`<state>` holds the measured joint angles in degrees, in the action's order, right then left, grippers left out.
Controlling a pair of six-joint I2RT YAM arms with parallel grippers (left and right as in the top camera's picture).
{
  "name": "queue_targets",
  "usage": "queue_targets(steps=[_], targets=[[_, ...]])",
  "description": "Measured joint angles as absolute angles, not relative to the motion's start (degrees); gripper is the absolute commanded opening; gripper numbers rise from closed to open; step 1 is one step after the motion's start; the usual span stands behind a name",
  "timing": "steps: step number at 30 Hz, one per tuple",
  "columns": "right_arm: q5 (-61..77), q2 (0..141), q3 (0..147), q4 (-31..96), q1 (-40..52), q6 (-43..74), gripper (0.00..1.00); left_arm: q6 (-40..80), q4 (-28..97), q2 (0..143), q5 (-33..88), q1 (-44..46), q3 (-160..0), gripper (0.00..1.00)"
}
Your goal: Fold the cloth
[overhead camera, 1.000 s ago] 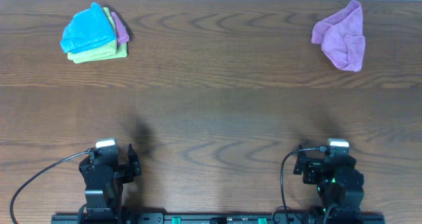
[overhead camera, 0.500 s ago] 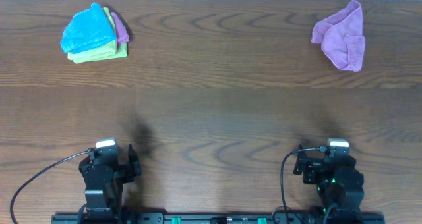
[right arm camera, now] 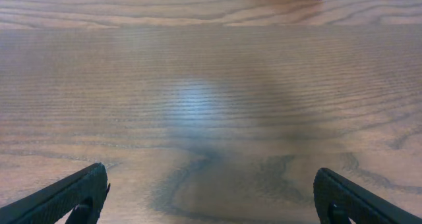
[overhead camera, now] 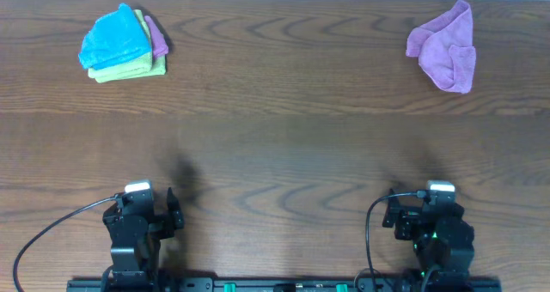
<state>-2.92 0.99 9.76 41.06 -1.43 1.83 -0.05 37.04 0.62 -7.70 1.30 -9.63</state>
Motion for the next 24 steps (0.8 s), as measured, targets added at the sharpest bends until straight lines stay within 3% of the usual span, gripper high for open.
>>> queue_targets(steps=[14, 24], targets=[[-2.50, 3.27, 12.71, 40.49, -1.48, 2.44, 0.99, -0.05, 37.04, 0.62, -7.70, 1.30, -9.63, 0.95], [-4.36, 47.83, 54.19, 43.62, -3.53, 4.51, 0.99, -0.05, 37.04, 0.58, -7.73, 1.30, -9.63, 0.95]])
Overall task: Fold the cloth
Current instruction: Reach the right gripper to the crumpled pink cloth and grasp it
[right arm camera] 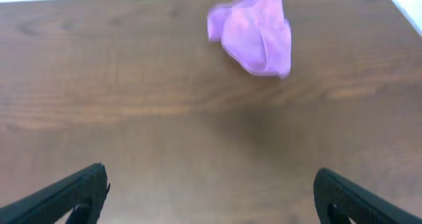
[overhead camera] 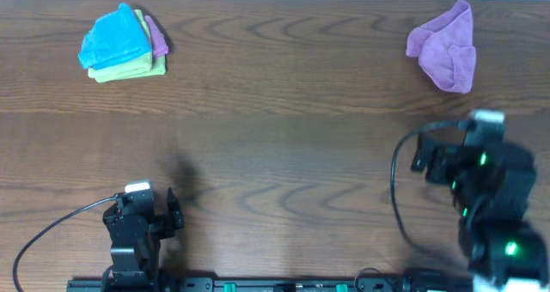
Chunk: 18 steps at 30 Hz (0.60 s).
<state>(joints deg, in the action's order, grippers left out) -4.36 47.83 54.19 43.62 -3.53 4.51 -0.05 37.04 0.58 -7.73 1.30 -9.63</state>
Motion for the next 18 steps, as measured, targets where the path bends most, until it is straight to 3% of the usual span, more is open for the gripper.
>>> queue_targets(steps=[9, 18], targets=[[-6.61, 80.47, 87.22, 50.83, -5.58, 6.11, 0.99, -0.05, 37.04, 0.56, -7.70, 1.30, -9.63, 0.95], [-10.61, 102.80, 102.28, 45.95, -9.89, 4.97, 0.99, -0.05, 37.01, 0.58, -7.70, 1.30, -9.63, 0.95]])
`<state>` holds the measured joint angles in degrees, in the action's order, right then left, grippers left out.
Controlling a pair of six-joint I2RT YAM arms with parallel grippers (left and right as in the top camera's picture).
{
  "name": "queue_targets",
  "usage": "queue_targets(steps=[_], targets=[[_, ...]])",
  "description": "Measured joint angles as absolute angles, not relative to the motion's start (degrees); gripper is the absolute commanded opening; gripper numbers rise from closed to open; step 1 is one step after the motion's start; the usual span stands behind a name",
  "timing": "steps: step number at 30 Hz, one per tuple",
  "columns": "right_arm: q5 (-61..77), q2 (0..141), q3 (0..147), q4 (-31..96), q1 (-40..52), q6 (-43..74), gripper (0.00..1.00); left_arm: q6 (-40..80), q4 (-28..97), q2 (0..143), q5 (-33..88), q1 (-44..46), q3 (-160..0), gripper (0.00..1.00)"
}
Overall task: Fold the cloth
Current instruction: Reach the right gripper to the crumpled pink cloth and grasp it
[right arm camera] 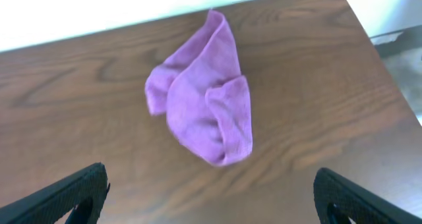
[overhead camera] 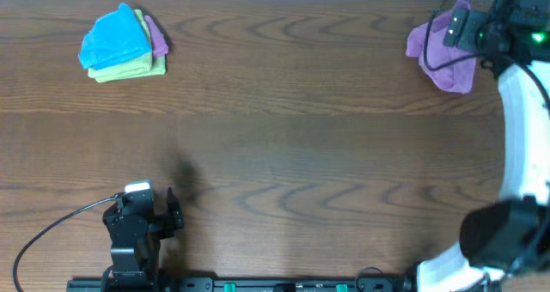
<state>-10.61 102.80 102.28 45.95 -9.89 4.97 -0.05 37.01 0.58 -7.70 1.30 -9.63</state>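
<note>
The crumpled purple cloth lies near the table's far right corner. In the right wrist view the cloth sits bunched, with folds overlapping, ahead of the fingers. My right gripper hovers over the cloth's near side, open wide, with nothing between its black fingertips. From overhead the right gripper is above the cloth's right part and hides some of it. My left gripper rests at the front left, its jaws apart and empty.
A stack of folded cloths, blue on green on purple, sits at the far left. The table's right edge and back edge run close to the purple cloth. A black cable loops beside the left arm.
My right arm has reached farther back and right, from mid-table to over the purple cloth. The cloth now fills the middle of the wrist view. Its jaws stay open. The left arm is unmoved.
Both arms first rested at the front edge, with the right gripper open over bare wood. Then the right arm was lifted and extended toward the far right, the cloth in view ahead. Now it hovers open at the cloth, which lies unmoved.
</note>
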Motion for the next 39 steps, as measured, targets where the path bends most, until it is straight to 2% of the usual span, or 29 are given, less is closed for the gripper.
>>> queue_targets(steps=[12, 32, 33, 34, 37, 39], targets=[[-12.51, 118.78, 102.28, 32.71, -13.04, 2.74, 0.99, -0.05, 37.04, 0.58, -7.70, 1.30, -9.63, 0.95], [-4.91, 131.48, 102.28, 27.18, -16.16, 6.55, 0.99, -0.05, 37.04, 0.58, -7.70, 1.30, -9.63, 0.95], [-4.73, 132.38, 102.28, 26.98, -16.16, 6.57, 0.96, -0.05, 37.04, 0.58, -7.70, 1.30, -9.63, 0.95], [-4.67, 133.08, 102.28, 26.83, -16.16, 6.61, 0.89, -0.05, 37.04, 0.58, -7.70, 1.30, -9.63, 0.95], [-4.49, 133.91, 102.28, 26.52, -16.16, 6.92, 0.62, -0.05, 37.04, 0.58, -7.70, 1.30, -9.63, 0.95], [-4.38, 133.93, 102.28, 25.87, -16.16, 6.98, 0.54, -0.05, 37.04, 0.58, -7.70, 1.30, -9.63, 0.95]])
